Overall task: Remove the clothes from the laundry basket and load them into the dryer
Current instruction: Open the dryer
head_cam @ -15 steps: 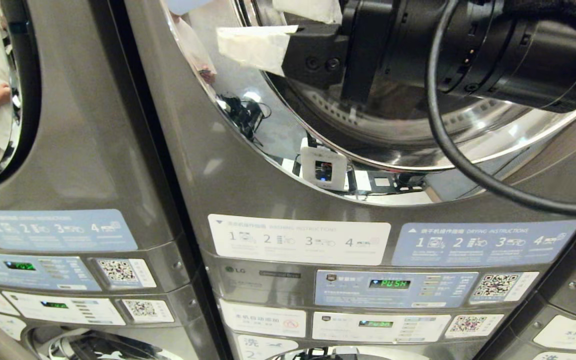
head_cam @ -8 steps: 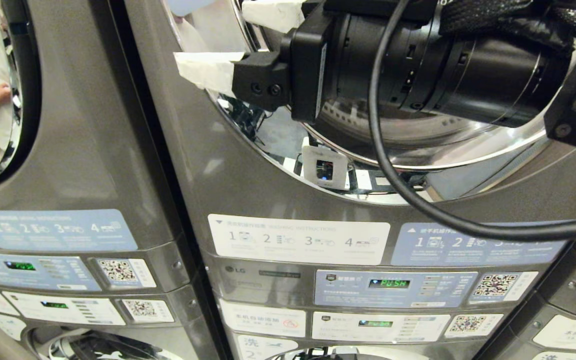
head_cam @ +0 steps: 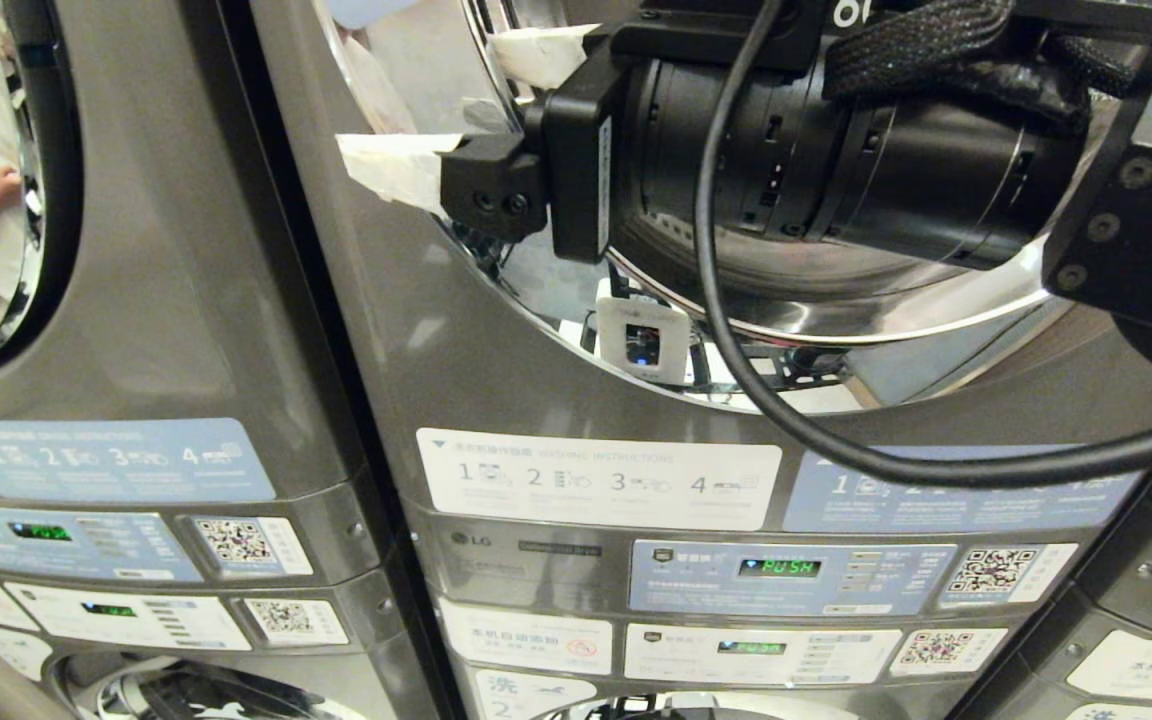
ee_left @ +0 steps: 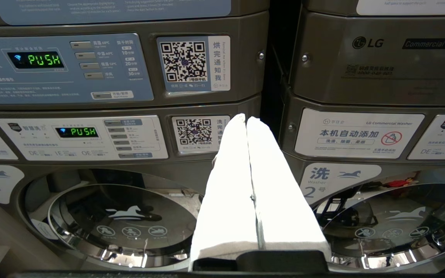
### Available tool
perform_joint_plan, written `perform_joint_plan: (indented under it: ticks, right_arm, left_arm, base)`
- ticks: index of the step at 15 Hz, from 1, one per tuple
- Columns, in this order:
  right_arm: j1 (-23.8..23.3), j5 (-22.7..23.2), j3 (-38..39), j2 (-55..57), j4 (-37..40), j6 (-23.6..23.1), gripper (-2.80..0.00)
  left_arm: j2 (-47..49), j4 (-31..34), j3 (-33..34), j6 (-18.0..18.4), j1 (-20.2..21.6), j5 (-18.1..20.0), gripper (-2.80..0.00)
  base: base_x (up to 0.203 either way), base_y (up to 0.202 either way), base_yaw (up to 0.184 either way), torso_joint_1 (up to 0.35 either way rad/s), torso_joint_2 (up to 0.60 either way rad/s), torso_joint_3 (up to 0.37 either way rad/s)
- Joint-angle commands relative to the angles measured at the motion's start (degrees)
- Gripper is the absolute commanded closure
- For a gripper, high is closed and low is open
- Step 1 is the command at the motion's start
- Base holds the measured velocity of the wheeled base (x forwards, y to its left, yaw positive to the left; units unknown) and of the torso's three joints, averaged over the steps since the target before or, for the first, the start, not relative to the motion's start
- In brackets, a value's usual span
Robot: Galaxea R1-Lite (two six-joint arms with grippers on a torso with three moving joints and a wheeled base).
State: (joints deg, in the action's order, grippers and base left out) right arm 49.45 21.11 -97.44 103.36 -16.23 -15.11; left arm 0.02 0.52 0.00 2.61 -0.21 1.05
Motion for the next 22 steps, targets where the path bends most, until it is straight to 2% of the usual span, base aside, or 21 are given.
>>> perform_joint_plan:
  ticks: [1, 5, 11, 22]
  right_arm:
    - [0.25, 0.35, 0.2, -0.9, -0.12, 0.06, -2.8]
    - [2.11, 5.16, 3.4, -3.18, 0.23, 0.25, -2.8]
    - [5.27, 5.34, 7.96, -6.15, 0.23, 0.09, -2.8]
    - [6.63, 5.0, 27.75, -23.36, 0.05, 0.08, -2.8]
  left_arm:
    - [-0.11, 0.0, 0.0, 0.02, 0.03, 0.01, 0.0]
    - [-0.11, 0.0, 0.0, 0.02, 0.03, 0.01, 0.0]
    - [-0.11, 0.0, 0.0, 0.02, 0.03, 0.01, 0.0]
    - [-0.11, 0.0, 0.0, 0.02, 0.03, 0.01, 0.0]
  base:
    - [0.0, 0.0, 0.0, 0.0, 0.0, 0.0]
    - [0.0, 0.0, 0.0, 0.0, 0.0, 0.0]
    - [0.0, 0.0, 0.0, 0.0, 0.0, 0.0]
    - [0.0, 0.0, 0.0, 0.0, 0.0, 0.0]
